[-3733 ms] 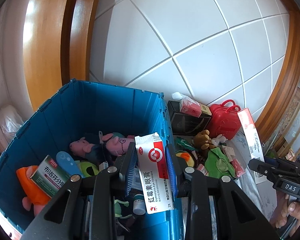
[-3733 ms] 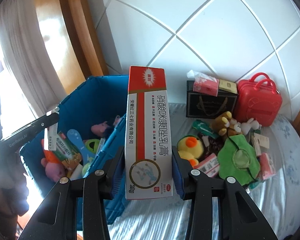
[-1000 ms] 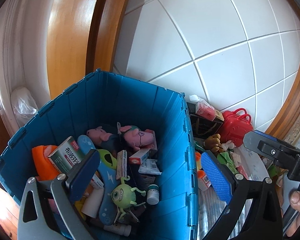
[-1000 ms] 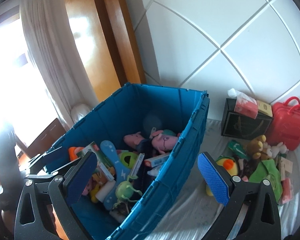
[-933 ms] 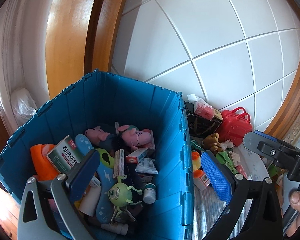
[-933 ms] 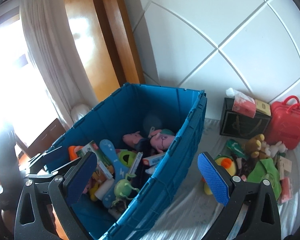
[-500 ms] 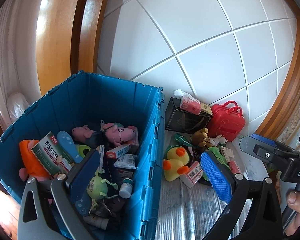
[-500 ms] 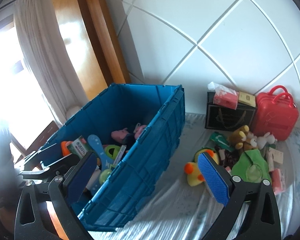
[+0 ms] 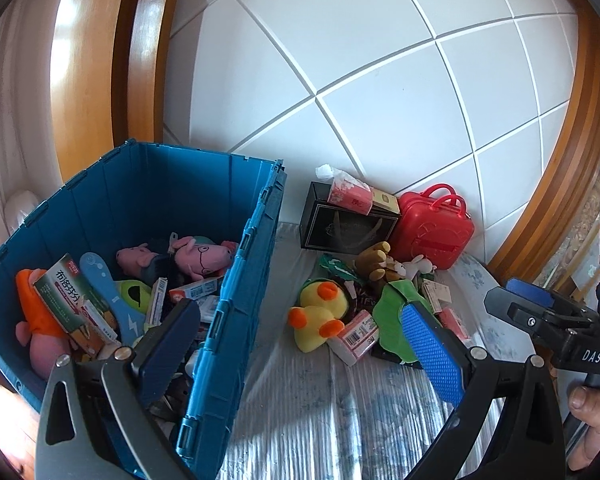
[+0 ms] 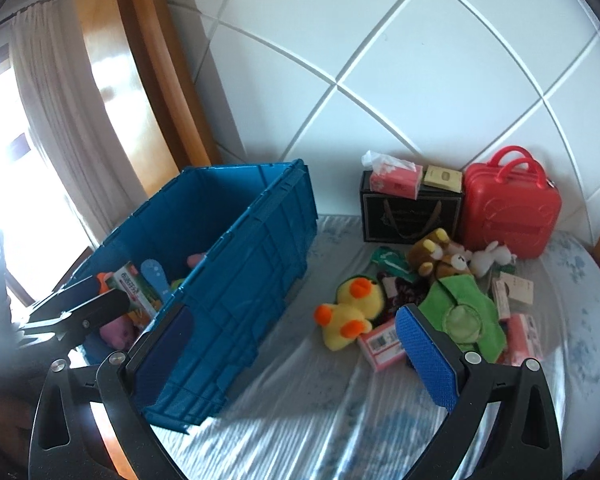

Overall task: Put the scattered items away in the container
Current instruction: 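Move both open tools from the crate back toward the items on the bed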

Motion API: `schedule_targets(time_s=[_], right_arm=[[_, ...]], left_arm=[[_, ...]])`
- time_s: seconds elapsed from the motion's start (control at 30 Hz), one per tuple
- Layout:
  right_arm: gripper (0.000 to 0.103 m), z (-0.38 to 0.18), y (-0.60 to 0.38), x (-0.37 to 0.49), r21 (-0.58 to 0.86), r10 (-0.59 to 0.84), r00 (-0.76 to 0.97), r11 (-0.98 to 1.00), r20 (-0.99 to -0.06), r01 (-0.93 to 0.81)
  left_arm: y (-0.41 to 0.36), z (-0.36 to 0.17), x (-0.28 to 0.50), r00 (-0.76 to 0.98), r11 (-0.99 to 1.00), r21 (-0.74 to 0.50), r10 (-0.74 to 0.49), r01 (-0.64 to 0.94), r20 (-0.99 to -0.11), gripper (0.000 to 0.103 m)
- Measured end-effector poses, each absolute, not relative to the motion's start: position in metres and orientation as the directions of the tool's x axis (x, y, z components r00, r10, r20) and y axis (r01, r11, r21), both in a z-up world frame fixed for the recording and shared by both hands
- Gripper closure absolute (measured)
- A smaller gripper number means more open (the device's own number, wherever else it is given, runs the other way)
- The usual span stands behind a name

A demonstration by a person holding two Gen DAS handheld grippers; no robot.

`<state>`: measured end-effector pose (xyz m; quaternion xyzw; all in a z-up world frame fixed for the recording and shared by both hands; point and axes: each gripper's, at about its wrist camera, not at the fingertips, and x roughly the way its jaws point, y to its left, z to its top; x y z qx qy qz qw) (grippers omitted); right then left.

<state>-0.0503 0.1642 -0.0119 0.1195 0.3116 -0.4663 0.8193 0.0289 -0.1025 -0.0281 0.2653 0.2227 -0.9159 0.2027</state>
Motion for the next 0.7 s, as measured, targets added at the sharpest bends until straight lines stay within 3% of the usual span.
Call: schedule_targets(time_s=[0.33, 0.7], right_arm=[[0.001, -0.027, 0.159, -0.140, -0.063, -0.697, 0.299, 0.443, -0.652, 0.894], [0.001, -0.058, 0.149, -0.236, -0.021, -0.677, 0.211, 0.317, -0.705, 0.948]], left_arm=[[-0.055, -0.044, -0.011, -0.750, -0.850, -0.250, -0.226, 0.463, -0.622, 0.001], [-0.020, -0.107, -0.074, -0.685, -0.882, -0.200, -0.170, 0.426, -0.708, 0.001]])
